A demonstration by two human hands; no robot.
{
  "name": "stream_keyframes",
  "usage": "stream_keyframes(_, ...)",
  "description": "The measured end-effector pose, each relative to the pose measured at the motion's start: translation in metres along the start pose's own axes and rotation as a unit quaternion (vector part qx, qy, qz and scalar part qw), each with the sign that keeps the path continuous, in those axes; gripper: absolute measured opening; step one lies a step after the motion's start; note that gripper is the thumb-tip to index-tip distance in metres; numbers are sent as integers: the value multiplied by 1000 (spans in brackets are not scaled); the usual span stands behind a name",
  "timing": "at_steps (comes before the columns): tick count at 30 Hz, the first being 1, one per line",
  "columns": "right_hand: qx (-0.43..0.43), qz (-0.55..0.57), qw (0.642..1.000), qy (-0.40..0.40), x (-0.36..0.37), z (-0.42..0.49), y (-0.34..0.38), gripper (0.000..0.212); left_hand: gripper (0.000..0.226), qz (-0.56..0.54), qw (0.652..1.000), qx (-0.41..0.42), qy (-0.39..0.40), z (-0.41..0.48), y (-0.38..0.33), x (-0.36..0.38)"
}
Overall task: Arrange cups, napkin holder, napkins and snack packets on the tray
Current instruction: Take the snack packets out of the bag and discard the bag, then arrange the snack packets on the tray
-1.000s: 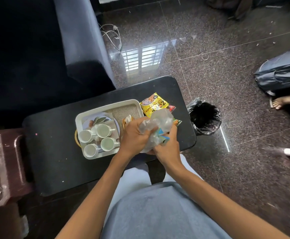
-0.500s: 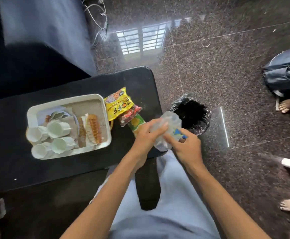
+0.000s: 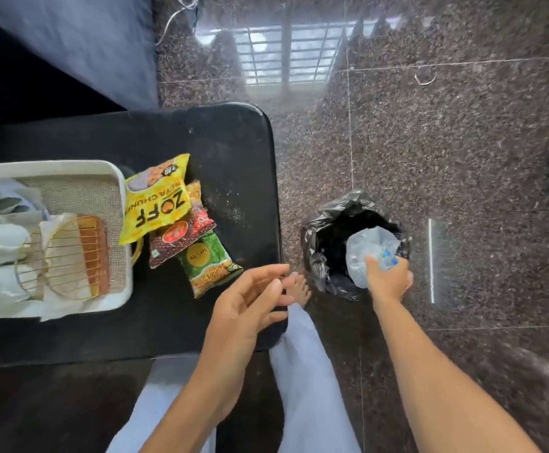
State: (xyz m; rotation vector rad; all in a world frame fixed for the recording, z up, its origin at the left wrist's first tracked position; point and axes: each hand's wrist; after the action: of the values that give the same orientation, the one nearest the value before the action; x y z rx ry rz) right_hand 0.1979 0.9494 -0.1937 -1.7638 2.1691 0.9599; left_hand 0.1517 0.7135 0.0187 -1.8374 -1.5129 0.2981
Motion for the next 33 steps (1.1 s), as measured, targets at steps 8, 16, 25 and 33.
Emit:
stream_keyframes(8,65,-46,997,6,37,45,-18,71,19,-22,996,8,-81,17,14,-24)
stream_keyframes(16,-166,-62,983,57,40,-76,53,29,21,24,991,54,-119,2,-16,-57)
stream_keyframes(25,-404,-38,895,186,93,-238,143,25,26,156,958,145,-192,-5,-57,-138)
stream_keyframes(33,-391,-237,877,146,156,-255,187,44,25,341,916,86,-191,14,-62,-187)
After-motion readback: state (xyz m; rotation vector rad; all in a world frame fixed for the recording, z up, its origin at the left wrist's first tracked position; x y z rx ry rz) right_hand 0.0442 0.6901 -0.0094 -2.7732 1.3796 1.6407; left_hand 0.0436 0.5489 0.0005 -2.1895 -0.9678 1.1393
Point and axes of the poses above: each hand's wrist, its own z-axis towards the middle knuckle, its own x-axis out of the palm, y = z × x, and after that the axes turned 14 degrees about y, right-handed
